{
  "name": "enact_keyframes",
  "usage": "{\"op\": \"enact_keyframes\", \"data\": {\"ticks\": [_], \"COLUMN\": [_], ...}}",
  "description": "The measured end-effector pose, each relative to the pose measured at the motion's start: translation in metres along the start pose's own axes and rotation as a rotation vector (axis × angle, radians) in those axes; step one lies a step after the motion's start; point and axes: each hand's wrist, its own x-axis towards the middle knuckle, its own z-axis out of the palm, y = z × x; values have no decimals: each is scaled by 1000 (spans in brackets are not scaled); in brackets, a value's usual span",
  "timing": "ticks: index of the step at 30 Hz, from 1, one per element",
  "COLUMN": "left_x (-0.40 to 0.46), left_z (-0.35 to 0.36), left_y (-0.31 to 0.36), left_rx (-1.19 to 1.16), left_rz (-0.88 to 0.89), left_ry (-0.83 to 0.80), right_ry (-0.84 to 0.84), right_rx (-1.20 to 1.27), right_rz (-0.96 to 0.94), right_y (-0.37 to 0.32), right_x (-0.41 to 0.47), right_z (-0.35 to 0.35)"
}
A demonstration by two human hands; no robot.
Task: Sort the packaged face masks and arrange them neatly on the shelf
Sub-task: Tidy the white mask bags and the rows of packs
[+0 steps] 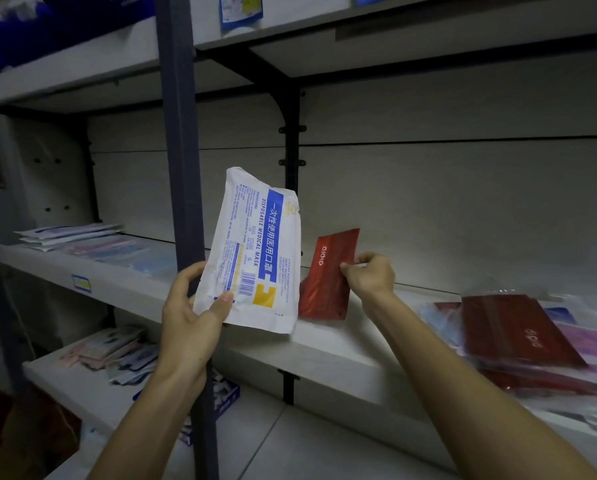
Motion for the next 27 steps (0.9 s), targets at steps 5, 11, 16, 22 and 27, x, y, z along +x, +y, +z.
{"op": "enact_keyframes", "data": {"ticks": [5,11,16,22,27], "left_x": [8,16,17,11,0], "left_z": [11,14,12,11,7], "left_y": [-5,-14,-17,-14,-10], "left_rx": [-6,14,15,17,6], "left_rz": [17,22,6,-5,-12], "left_ry": [16,13,18,14,10], "right_ry": [-62,-99,-64,-30,-5], "right_rx": [-154,-412,-673,-707,-655], "right_rz": [-2,-38,-94,-179,-279], "right_y": [9,19,19,15,12], "right_x": [11,14,14,10,-2], "right_z": [13,23,20,3,-12]}}
